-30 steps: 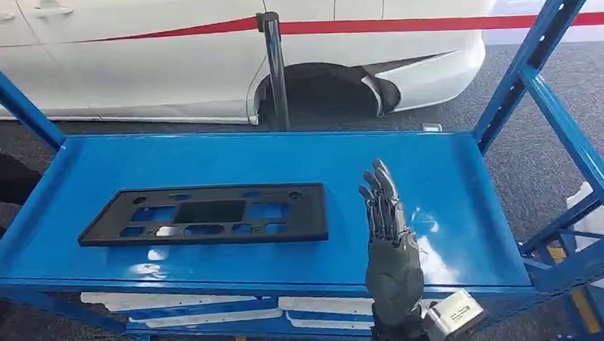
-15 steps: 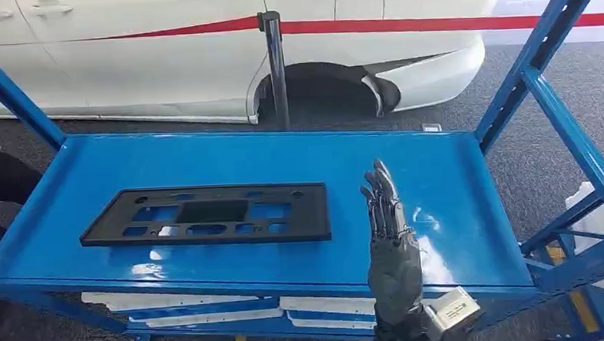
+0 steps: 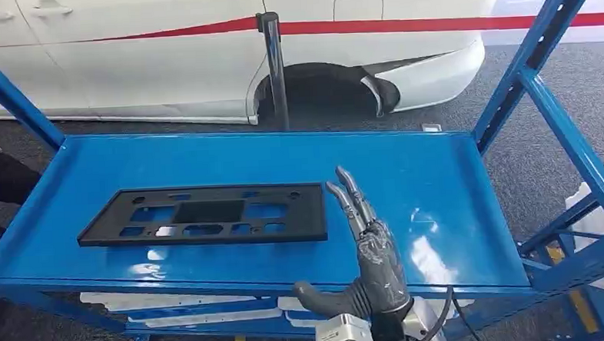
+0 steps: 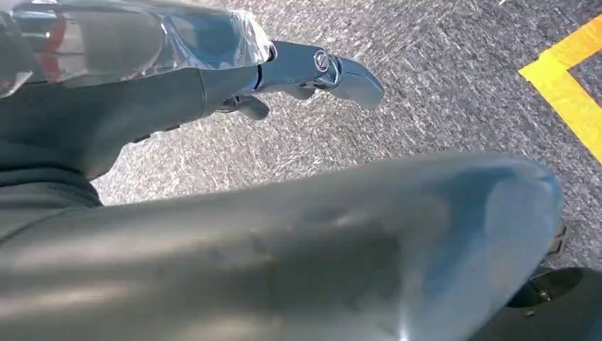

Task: Take the parts from the cabinet and place them on the table.

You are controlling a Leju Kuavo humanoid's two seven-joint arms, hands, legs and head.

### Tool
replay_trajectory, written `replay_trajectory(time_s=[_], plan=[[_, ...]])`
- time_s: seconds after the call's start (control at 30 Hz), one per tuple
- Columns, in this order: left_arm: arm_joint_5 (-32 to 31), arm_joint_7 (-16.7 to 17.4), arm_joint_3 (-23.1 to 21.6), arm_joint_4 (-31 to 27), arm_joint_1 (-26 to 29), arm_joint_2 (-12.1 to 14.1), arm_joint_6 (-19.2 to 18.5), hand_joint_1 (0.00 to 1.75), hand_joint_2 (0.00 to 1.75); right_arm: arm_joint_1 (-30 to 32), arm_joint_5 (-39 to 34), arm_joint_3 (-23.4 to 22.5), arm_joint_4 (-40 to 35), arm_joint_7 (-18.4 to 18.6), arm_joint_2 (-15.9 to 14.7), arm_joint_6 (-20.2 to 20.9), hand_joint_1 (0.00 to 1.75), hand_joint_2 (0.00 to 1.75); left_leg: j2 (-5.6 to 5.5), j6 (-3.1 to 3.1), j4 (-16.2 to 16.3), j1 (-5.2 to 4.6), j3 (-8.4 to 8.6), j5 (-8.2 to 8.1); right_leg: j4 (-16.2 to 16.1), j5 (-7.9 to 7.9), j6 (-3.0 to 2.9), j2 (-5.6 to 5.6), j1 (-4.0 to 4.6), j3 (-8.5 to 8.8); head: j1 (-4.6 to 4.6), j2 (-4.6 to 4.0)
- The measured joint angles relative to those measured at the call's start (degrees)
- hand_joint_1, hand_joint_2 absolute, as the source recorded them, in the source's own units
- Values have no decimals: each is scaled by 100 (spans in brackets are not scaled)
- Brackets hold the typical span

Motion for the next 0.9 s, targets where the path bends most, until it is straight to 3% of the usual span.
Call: replay_trajectory(time_s=[0.5,0.77,0.9], plan=[[35,15,-111,0,-11,-26,0,0,0,1,-104,127,17,129,-210,172,0,175,0,0,0,5,0,0,0,0,0,0,6,1,0,0],[92,20,-146,0,-43,-39,4,0,0,72,-505,238,168,-155,-212,105,0,175,0,0,0,5,0,0,0,0,-1,-1,7,1,0,0],[122,22,-149,0,-53,-44,26,0,0,111,-675,326,378,-210,-107,-144,0,175,0,0,-1,6,-1,0,0,0,-1,-1,9,1,0,0]])
